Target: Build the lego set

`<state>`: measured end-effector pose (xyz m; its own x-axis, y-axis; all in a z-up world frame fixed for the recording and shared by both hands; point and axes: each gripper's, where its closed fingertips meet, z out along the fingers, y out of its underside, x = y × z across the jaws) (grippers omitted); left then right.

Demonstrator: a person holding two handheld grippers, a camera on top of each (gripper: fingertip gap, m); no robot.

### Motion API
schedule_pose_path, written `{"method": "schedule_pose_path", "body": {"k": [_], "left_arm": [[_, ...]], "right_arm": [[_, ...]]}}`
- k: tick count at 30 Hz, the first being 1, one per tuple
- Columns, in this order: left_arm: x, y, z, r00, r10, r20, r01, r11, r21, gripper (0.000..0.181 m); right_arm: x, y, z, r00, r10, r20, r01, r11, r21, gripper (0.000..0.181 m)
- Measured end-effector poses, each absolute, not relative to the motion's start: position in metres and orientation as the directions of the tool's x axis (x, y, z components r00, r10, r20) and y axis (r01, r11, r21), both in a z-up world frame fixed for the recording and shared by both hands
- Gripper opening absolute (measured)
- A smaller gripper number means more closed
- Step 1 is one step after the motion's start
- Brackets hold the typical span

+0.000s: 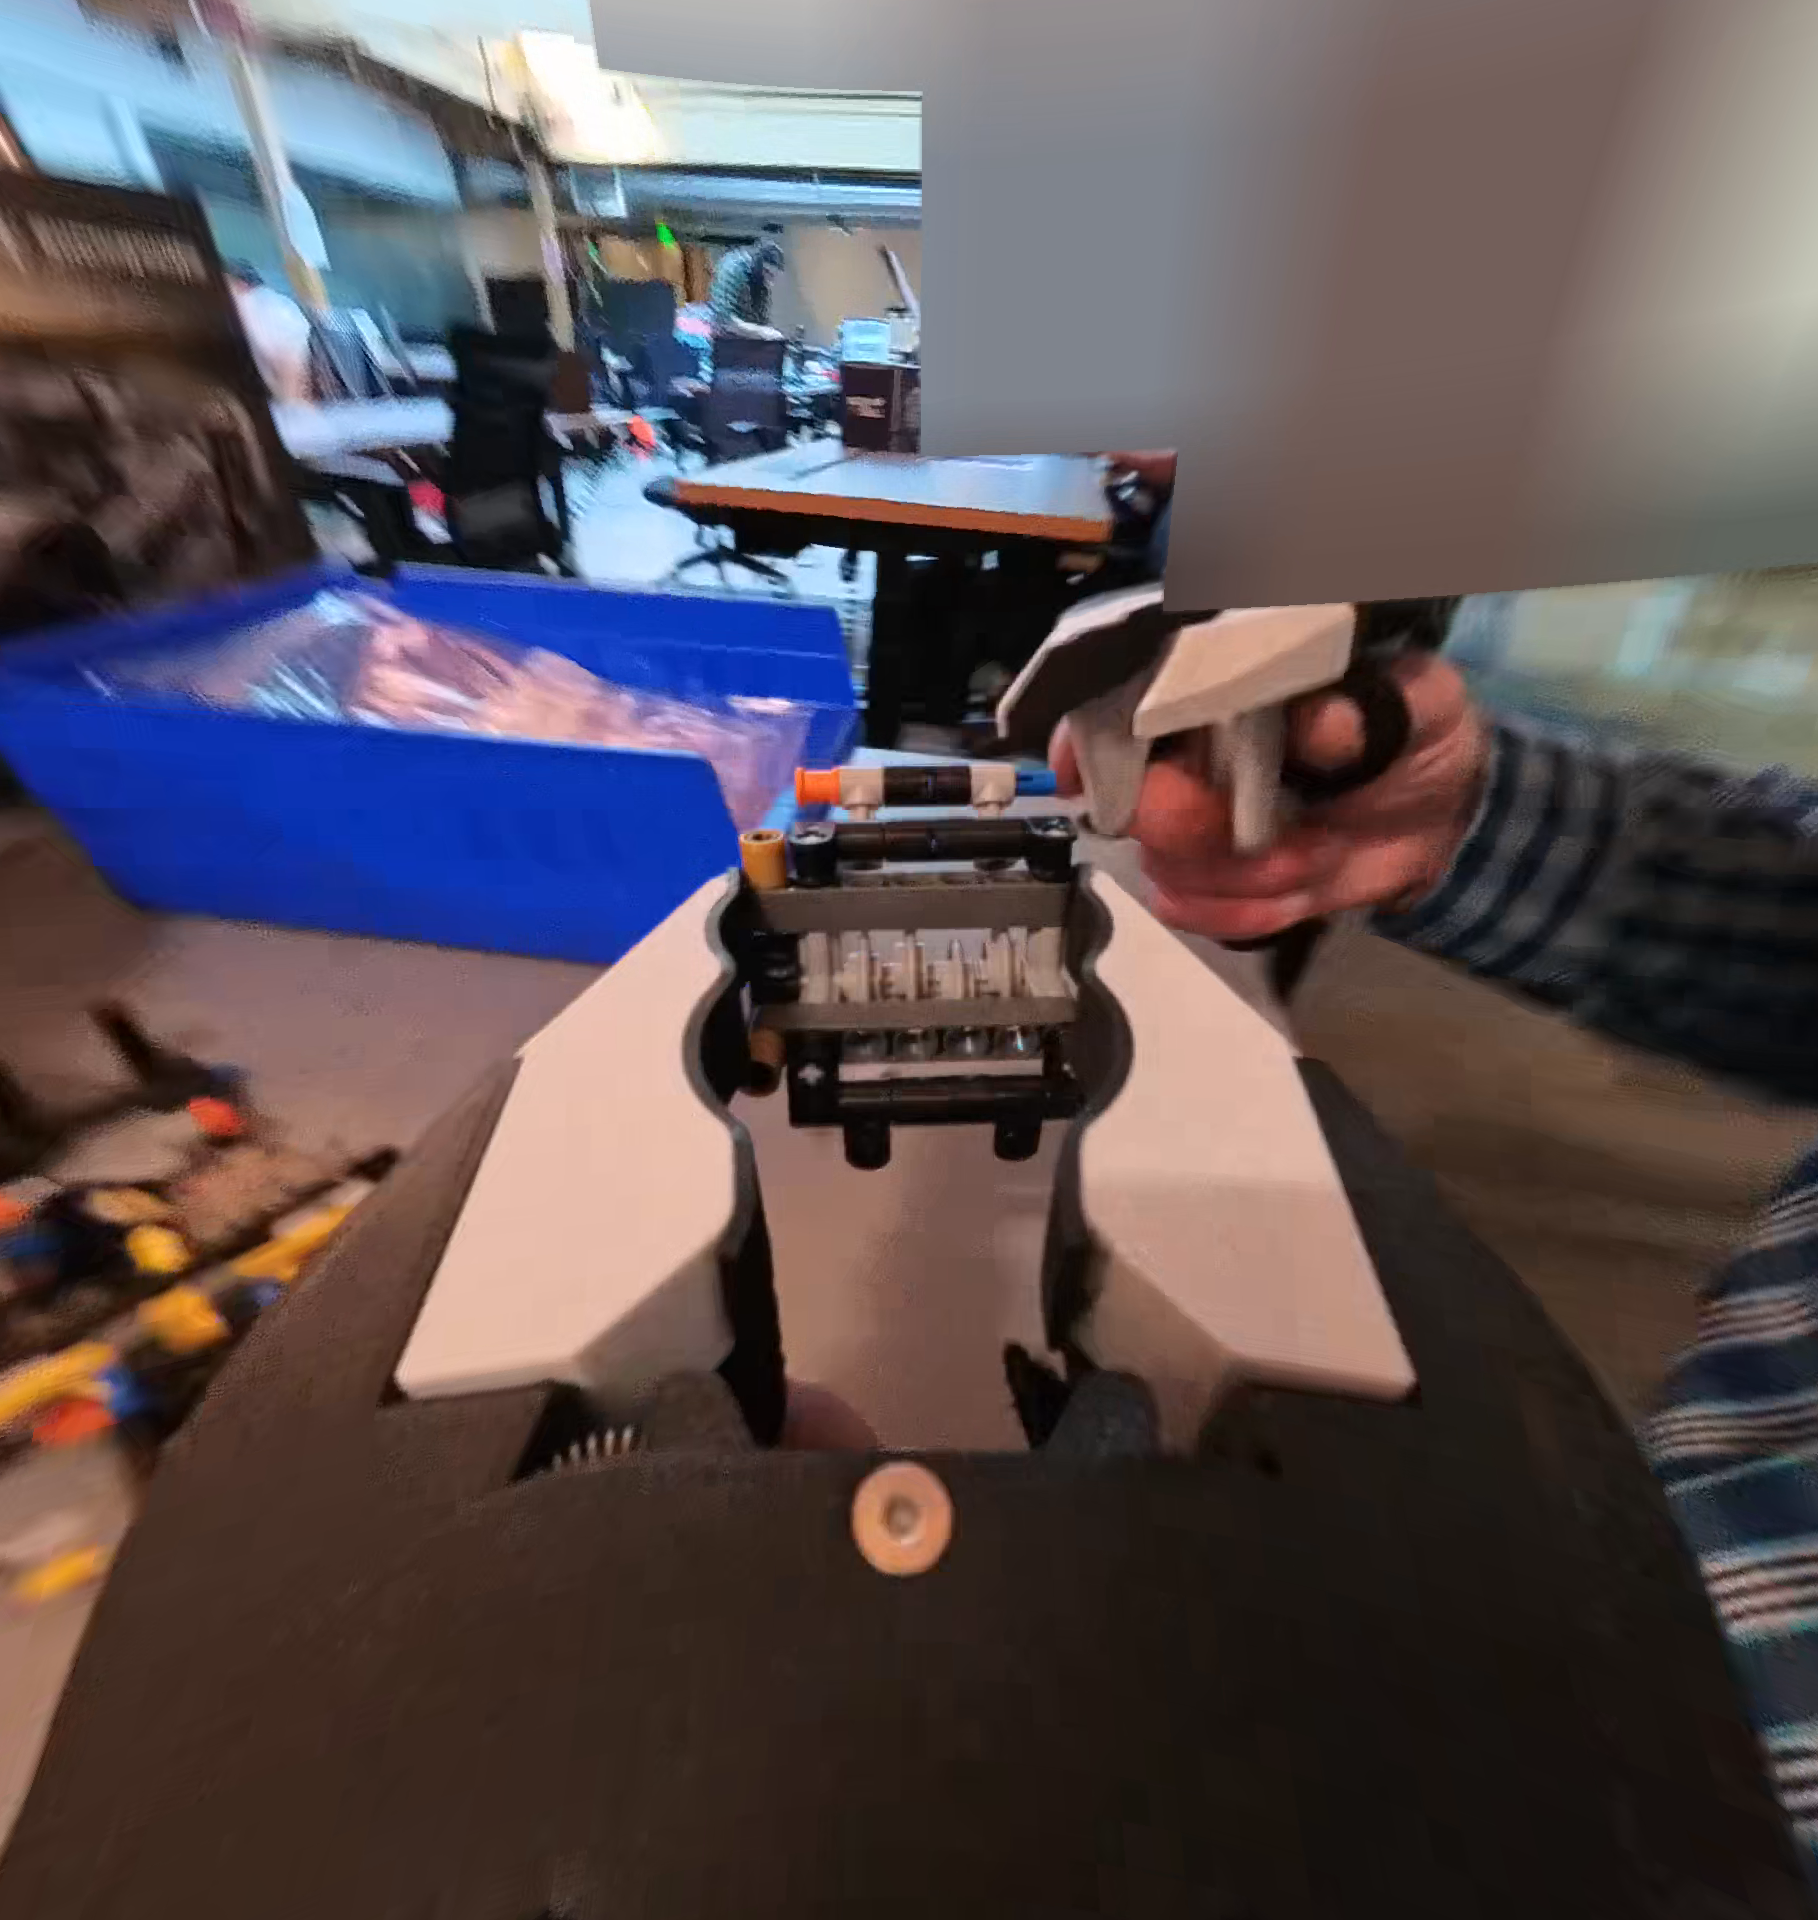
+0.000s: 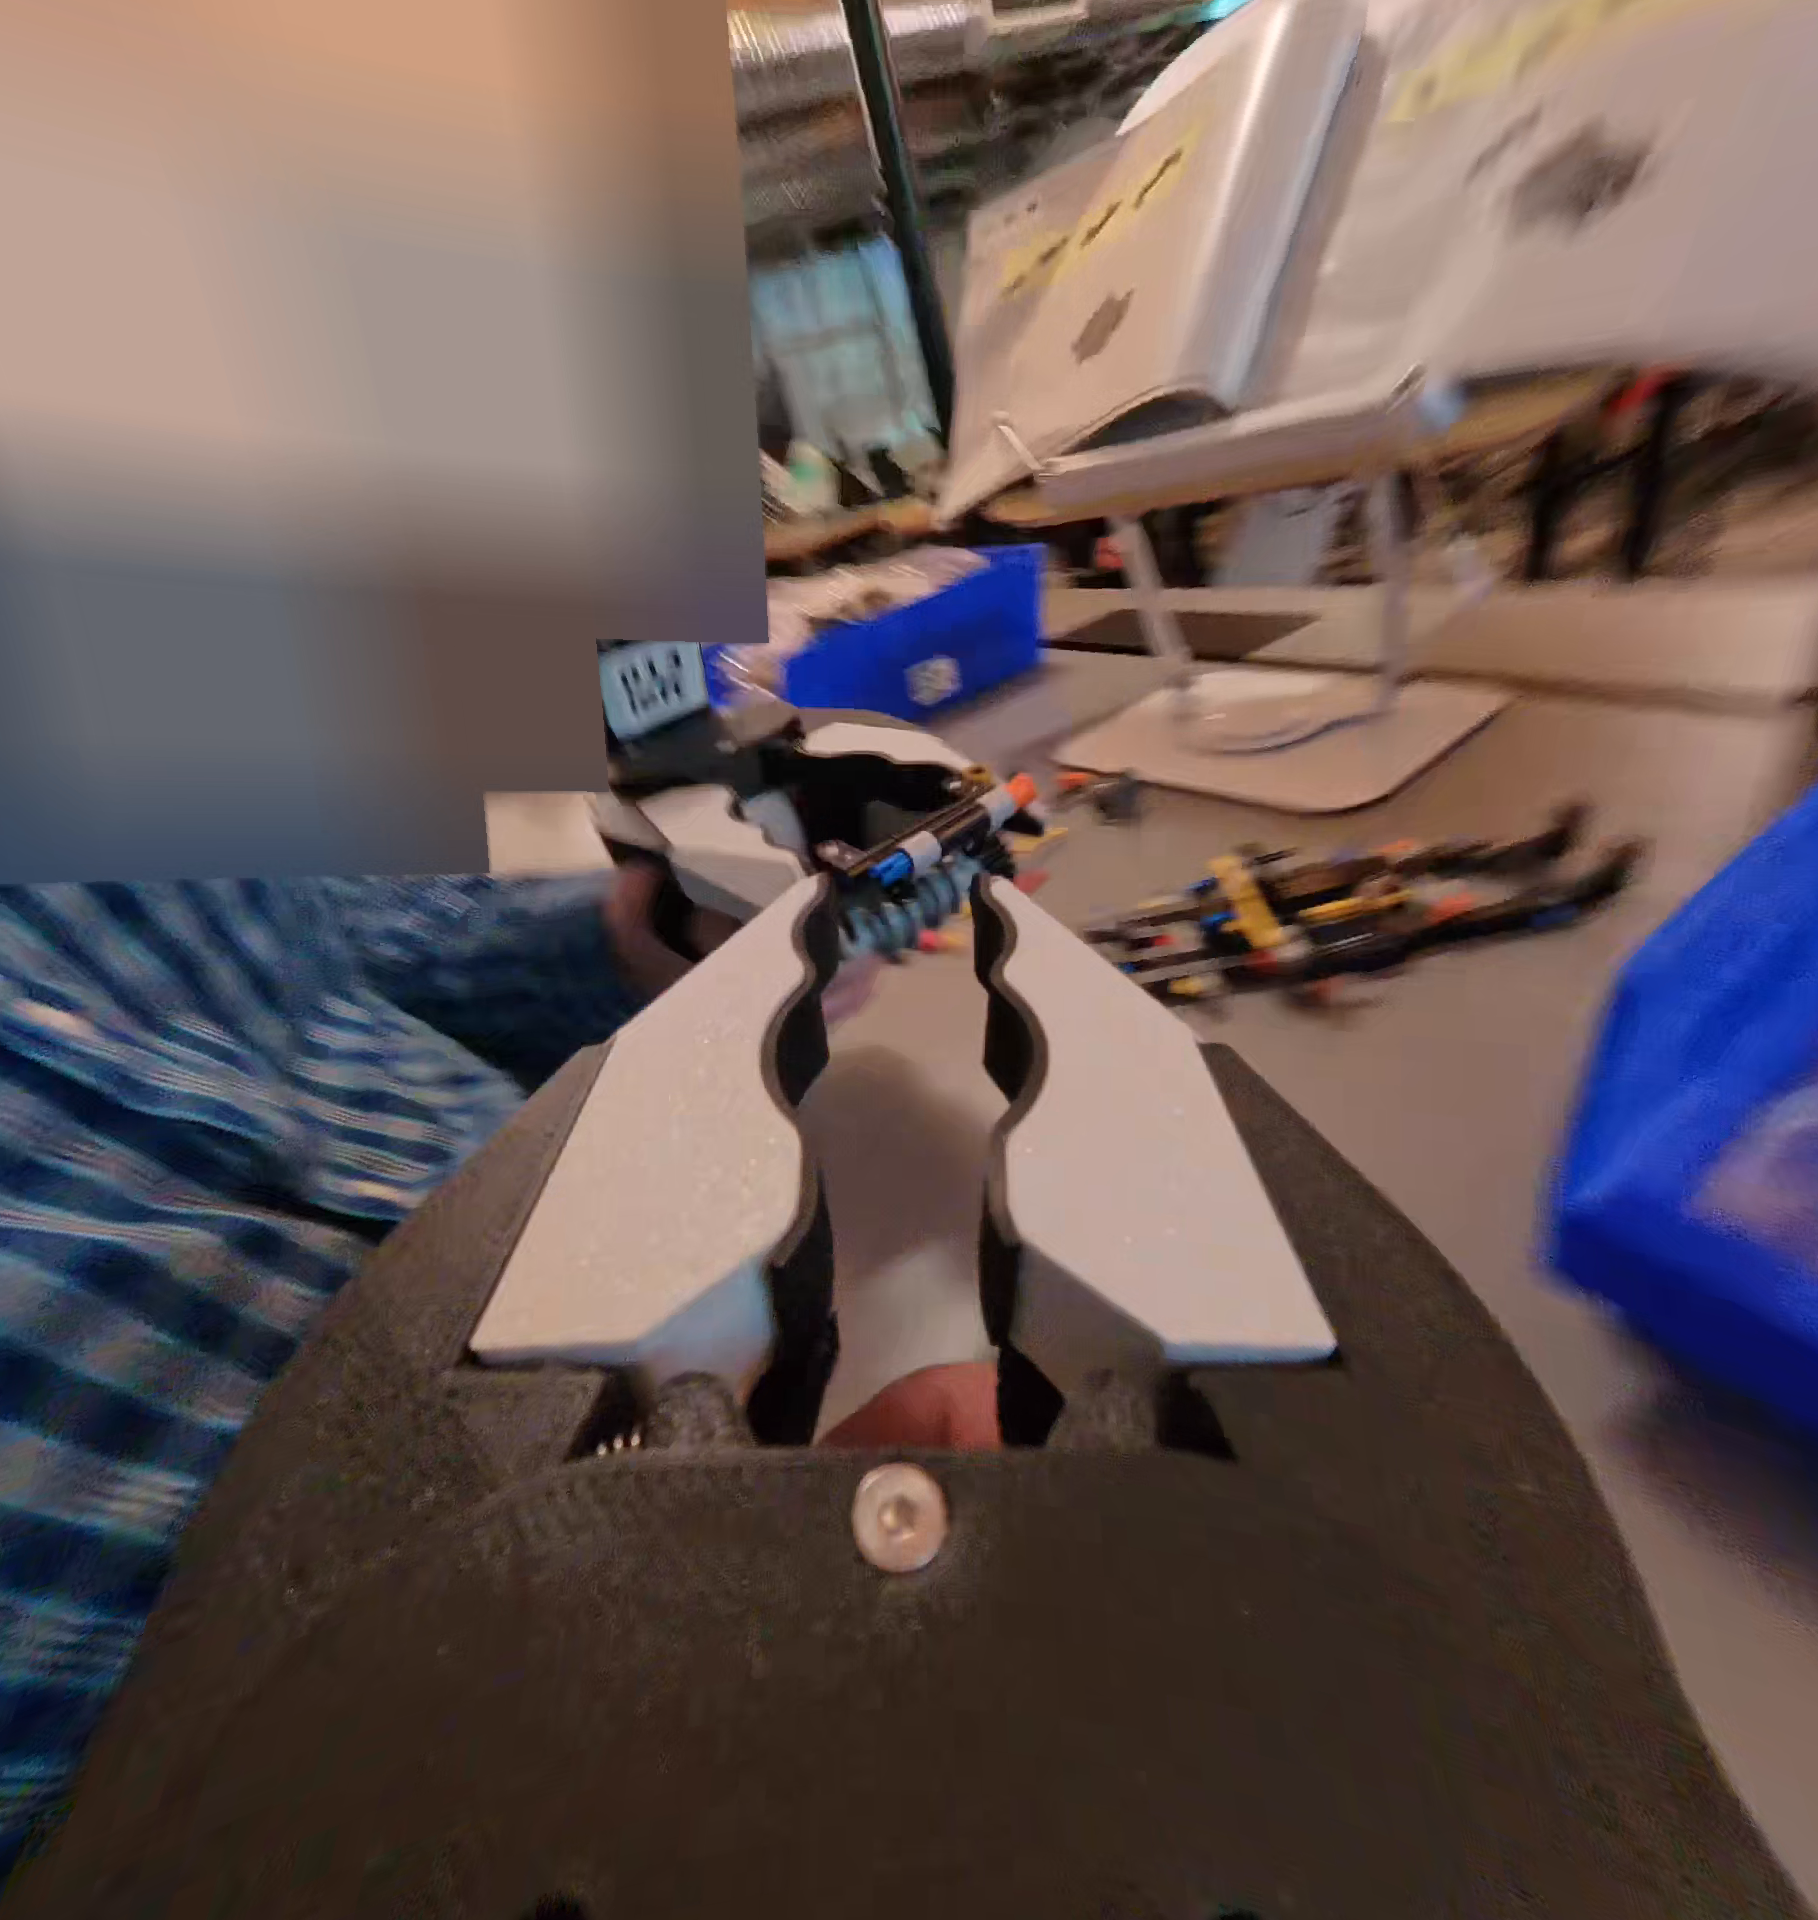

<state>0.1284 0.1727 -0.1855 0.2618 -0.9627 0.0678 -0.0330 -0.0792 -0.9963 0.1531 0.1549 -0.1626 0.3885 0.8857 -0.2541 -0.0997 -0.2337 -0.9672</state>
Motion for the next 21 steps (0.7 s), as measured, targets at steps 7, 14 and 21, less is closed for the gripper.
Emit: {"method": "schedule_pose_path", "body": {"k": [7, 14, 21], "left_arm": [[0.136, 0.17, -0.186, 0.035, -0.825, 0.564, 0.03, -0.563, -0.826, 0.058], [0.139, 0.169, -0.182, -0.069, -0.701, 0.71, 0.054, -0.713, -0.699, 0.057], [0.144, 0.171, -0.182, -0.098, -0.654, 0.75, 0.063, -0.756, -0.651, 0.057]], "right_arm": [[0.141, 0.166, -0.162, 0.418, 0.691, 0.589, 0.552, 0.322, -0.769, 0.028], [0.135, 0.174, -0.166, 0.374, 0.623, 0.687, 0.611, 0.392, -0.688, 0.014], [0.135, 0.174, -0.167, 0.359, 0.635, 0.685, 0.614, 0.392, -0.685, 0.024]]}}
